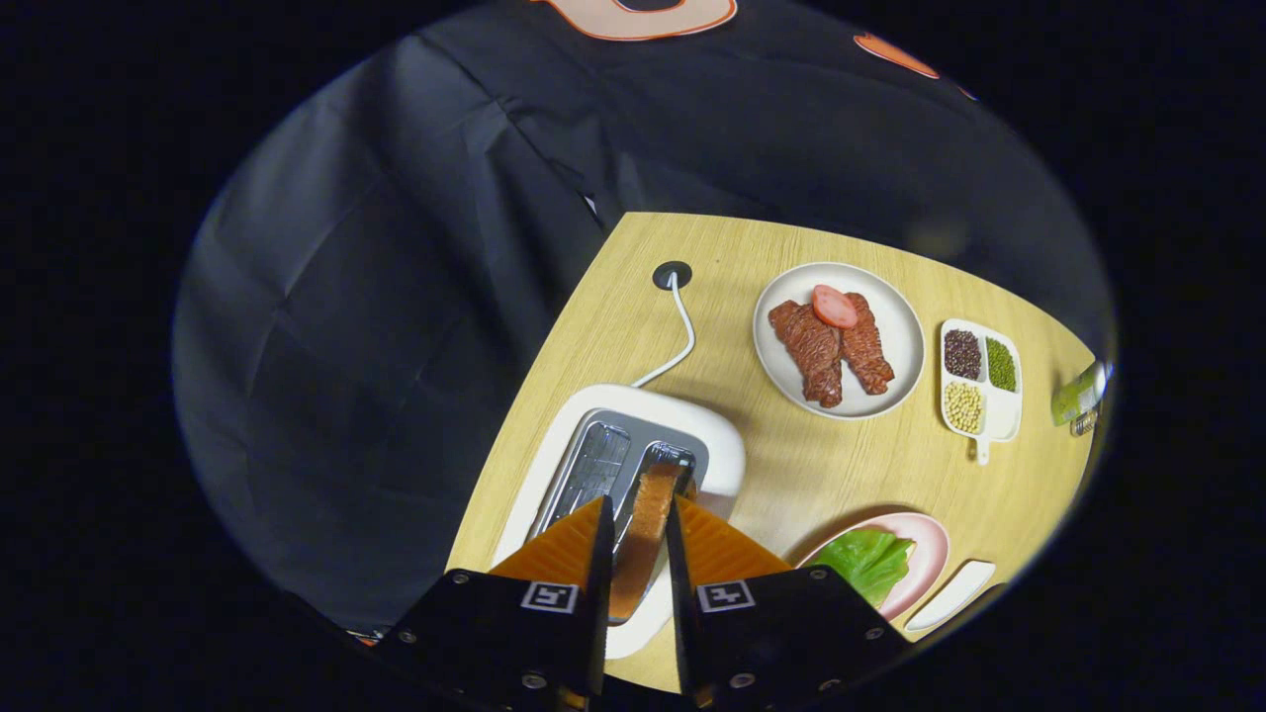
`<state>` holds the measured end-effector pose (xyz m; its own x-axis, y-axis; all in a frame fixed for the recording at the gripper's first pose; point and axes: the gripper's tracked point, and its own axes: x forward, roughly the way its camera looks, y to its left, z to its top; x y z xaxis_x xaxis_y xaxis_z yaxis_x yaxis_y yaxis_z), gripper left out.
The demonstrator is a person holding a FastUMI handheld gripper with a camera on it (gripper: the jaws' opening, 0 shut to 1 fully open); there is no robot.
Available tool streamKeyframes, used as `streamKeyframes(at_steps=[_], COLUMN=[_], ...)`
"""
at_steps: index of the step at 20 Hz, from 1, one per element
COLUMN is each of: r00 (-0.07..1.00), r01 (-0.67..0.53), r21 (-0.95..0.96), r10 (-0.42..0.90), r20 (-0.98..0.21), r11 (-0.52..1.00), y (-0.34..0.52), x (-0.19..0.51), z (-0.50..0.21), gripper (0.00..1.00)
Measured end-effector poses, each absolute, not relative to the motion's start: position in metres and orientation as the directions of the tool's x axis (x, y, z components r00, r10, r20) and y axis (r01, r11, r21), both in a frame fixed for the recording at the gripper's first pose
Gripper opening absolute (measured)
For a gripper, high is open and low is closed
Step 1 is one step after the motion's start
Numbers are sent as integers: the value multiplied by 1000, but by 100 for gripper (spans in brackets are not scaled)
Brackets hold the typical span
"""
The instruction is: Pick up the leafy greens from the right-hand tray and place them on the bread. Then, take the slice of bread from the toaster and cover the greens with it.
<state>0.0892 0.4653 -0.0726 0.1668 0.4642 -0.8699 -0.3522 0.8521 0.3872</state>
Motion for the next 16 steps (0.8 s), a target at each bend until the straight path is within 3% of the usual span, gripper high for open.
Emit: streamKeyframes(at_steps=[4, 6, 16], r00=[178, 192, 305], r01=[-339, -322, -253], r21=[439, 475, 659], r10=[515, 547, 705], r20=[-838, -814, -640], r11=[832, 819, 708], y=[467, 462, 411], x=[92, 96, 104], z=[-65, -57, -2], gripper=[14, 11, 9])
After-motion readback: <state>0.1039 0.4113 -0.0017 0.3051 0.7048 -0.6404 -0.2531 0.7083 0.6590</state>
